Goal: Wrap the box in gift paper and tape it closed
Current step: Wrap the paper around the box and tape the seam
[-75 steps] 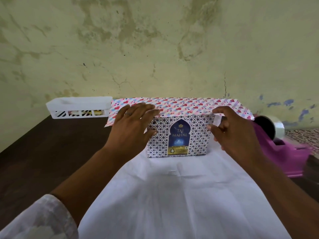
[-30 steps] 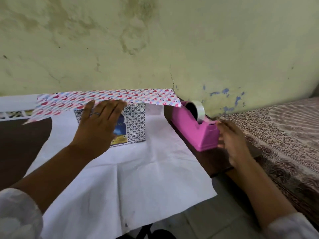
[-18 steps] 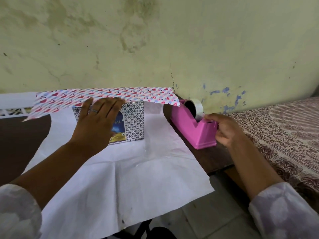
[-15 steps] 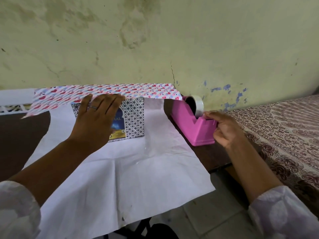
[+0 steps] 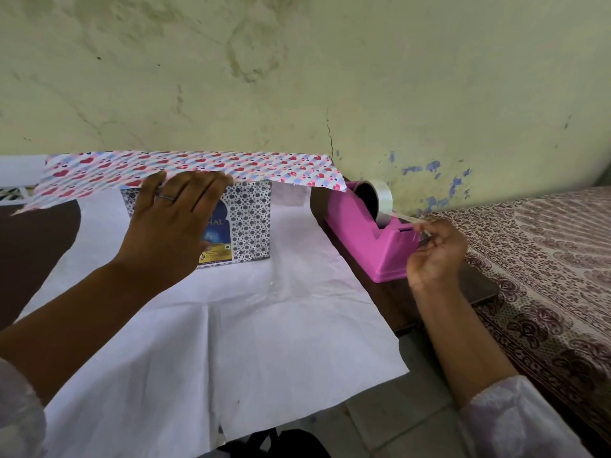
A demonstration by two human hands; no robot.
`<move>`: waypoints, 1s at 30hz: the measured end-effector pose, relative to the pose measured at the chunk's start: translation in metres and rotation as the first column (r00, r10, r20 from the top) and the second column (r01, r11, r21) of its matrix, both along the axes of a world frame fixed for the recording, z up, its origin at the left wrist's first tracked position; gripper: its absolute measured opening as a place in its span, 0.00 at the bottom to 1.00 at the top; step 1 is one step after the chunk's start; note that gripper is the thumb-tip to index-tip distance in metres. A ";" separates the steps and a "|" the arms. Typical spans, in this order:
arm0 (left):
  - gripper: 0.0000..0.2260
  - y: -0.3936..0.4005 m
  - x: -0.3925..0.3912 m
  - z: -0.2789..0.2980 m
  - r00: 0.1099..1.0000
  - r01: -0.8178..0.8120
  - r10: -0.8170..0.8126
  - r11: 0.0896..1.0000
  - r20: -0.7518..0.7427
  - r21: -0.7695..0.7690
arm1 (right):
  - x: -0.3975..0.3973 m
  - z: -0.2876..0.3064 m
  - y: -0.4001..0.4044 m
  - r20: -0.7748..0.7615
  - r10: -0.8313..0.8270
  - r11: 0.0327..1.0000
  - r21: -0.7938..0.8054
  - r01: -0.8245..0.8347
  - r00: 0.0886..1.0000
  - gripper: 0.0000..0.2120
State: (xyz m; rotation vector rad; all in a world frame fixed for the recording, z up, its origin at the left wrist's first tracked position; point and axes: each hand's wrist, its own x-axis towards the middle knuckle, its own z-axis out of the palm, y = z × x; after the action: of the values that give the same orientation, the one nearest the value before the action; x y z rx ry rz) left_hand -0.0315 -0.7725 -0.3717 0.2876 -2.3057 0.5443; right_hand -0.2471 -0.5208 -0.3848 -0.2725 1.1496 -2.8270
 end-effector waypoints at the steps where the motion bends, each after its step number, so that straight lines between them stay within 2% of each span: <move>1: 0.40 0.000 0.000 0.000 1.000 -0.001 0.001 1.000 0.001 0.002 | 0.001 -0.003 -0.002 -0.007 -0.034 0.999 0.010 0.034 0.999 0.16; 6: 0.41 0.000 -0.001 0.000 1.000 0.002 -0.002 1.000 0.012 0.014 | 0.003 -0.017 0.003 0.003 -0.086 0.987 0.140 0.084 0.996 0.10; 8: 0.41 0.000 -0.001 0.000 1.000 0.002 -0.002 1.000 0.012 0.011 | 0.004 -0.023 0.009 -0.024 -0.073 0.961 0.267 0.077 0.997 0.08; 11: 0.41 0.000 -0.001 0.000 1.000 0.002 -0.002 1.000 0.013 0.008 | 0.003 -0.026 0.017 -0.124 -0.040 0.888 0.451 0.093 0.991 0.14; 13: 0.40 0.000 -0.001 0.001 1.000 -0.001 0.001 1.000 0.012 0.002 | 0.005 -0.025 0.021 -0.277 -0.049 0.767 0.605 0.214 0.960 0.14; 15: 0.40 0.000 0.000 0.001 1.000 -0.002 0.002 1.000 0.010 -0.005 | 0.007 -0.022 0.021 -0.490 -0.066 0.523 0.725 0.448 0.869 0.10; 16: 0.40 0.000 0.000 0.000 1.000 -0.003 0.003 1.000 0.011 -0.008 | 0.009 -0.020 0.020 -0.575 -0.068 0.408 0.730 0.548 0.816 0.09; 17: 0.40 0.000 0.001 0.000 1.000 -0.004 0.004 1.000 0.013 -0.011 | 0.012 -0.018 0.017 -0.636 -0.069 0.333 0.711 0.619 0.769 0.09; 19: 0.40 0.001 0.001 0.001 1.000 -0.002 0.002 1.000 0.017 -0.014 | 0.018 -0.014 0.015 -0.704 -0.059 0.226 0.681 0.696 0.708 0.09; 21: 0.41 0.001 0.002 0.002 1.000 -0.006 0.006 1.000 0.025 -0.014 | 0.017 -0.022 0.020 -0.695 -0.068 0.135 0.705 0.696 0.716 0.09; 22: 0.41 0.001 0.002 0.001 0.999 -0.010 0.010 1.000 0.032 -0.008 | 0.015 -0.029 0.027 -0.669 -0.100 0.125 0.726 0.677 0.736 0.10; 24: 0.40 0.001 0.002 0.002 0.999 -0.015 0.015 1.000 0.034 -0.003 | 0.018 -0.031 0.042 -0.641 -0.170 0.188 0.724 0.663 0.748 0.10; 26: 0.40 0.002 0.001 0.002 0.999 -0.023 0.024 1.000 0.042 -0.005 | 0.029 -0.019 0.051 -0.622 -0.178 0.290 0.707 0.644 0.763 0.06; 28: 0.41 0.002 0.001 0.001 0.998 -0.034 0.034 0.999 0.057 -0.010 | 0.042 -0.003 0.048 -0.586 -0.110 0.438 0.697 0.568 0.803 0.03; 30: 0.42 0.002 0.002 0.000 0.997 -0.043 0.044 0.999 0.070 -0.013 | 0.061 0.012 0.035 -0.582 -0.006 0.571 0.665 0.481 0.813 0.08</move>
State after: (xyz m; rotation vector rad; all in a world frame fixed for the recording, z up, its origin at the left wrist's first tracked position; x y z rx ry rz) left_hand -0.0296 -0.7705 -0.3713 0.3185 -2.3683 0.5978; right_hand -0.1861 -0.4855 -0.3723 -0.8872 2.6193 -2.0914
